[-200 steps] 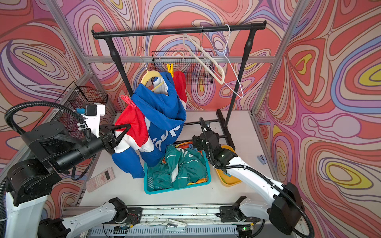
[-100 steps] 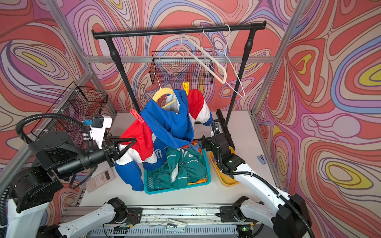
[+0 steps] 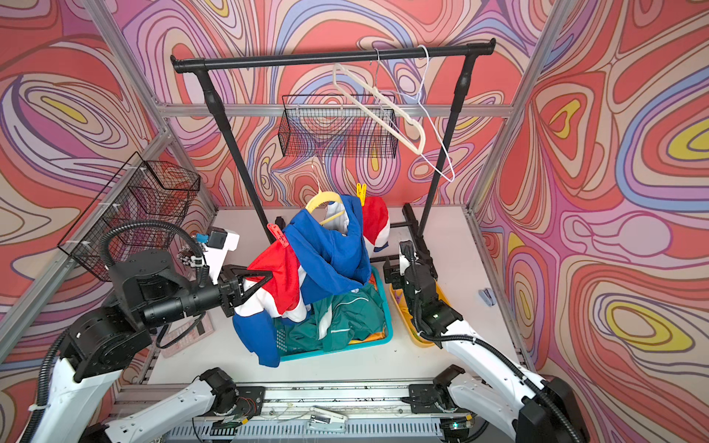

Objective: Remove the clothespins securing jackets to the hanger
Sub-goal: Adjust the jacket in the basket.

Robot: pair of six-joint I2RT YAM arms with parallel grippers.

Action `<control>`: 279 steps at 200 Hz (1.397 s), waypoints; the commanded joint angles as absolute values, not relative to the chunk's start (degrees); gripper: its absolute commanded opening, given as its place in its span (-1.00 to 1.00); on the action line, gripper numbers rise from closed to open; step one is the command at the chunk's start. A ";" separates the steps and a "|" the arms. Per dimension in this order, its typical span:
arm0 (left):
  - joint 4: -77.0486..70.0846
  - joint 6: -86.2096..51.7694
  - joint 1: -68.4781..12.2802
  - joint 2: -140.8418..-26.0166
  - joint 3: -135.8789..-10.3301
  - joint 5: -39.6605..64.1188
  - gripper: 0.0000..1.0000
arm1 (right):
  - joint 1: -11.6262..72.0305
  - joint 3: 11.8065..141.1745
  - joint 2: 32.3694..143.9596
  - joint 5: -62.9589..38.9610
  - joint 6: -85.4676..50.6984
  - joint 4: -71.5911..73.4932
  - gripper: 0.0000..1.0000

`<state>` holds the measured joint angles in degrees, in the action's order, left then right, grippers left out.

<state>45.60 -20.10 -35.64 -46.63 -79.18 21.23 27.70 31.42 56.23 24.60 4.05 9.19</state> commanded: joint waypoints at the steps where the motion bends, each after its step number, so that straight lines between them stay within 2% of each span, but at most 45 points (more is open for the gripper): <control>1: 36.42 -18.84 -35.77 -44.56 -78.82 21.94 -1.00 | 25.86 30.32 58.06 21.48 6.89 13.33 0.97; 74: 37.02 -19.19 -35.77 -45.44 -80.41 24.14 -1.00 | 24.04 33.32 72.93 19.68 12.22 22.46 0.97; 107: 37.39 -20.29 -35.77 -45.01 -80.61 24.85 -1.00 | 23.96 34.23 79.32 25.96 16.50 35.07 0.97; 131: 37.31 -20.71 -35.77 -44.74 -80.33 25.18 -1.00 | 23.73 34.63 82.93 22.06 18.66 42.58 0.97; 187: 37.27 -21.23 -35.77 -44.04 -79.37 24.42 -1.00 | 22.82 37.94 87.48 14.58 18.85 45.64 0.94; 199: 36.72 -21.36 -35.77 -44.03 -78.95 24.52 -1.00 | 22.76 39.02 87.98 12.72 18.79 44.55 0.76; 206: 36.41 -21.50 -35.77 -44.01 -78.80 24.60 -1.00 | 22.75 39.49 88.03 11.75 18.75 43.91 0.48; 209: 36.35 -21.53 -35.76 -43.99 -78.76 24.56 -1.00 | 22.74 39.74 87.94 11.22 18.73 43.59 0.27; 221: 36.15 -21.45 -35.77 -43.95 -78.42 24.27 -1.00 | 22.76 40.02 87.17 9.94 18.82 42.51 -0.31; 228: 36.04 -21.34 -35.83 -43.95 -78.19 23.88 -1.00 | 22.71 40.16 86.32 9.43 18.97 41.26 -0.57; 241: 35.77 -21.18 -35.77 -43.95 -77.60 22.87 -1.00 | 22.74 40.02 83.74 8.65 18.55 37.98 -0.89; 247: 35.75 -21.03 -35.77 -43.95 -77.24 22.04 -1.00 | 22.76 39.47 82.06 8.01 18.06 36.70 -1.00; 279: 36.53 -19.73 -35.74 -45.02 -76.14 15.11 -1.00 | 23.17 39.05 70.52 1.84 11.16 22.66 -1.00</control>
<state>42.96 -21.19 -35.64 -45.06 -76.44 20.56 22.94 38.79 79.22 7.97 15.90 33.06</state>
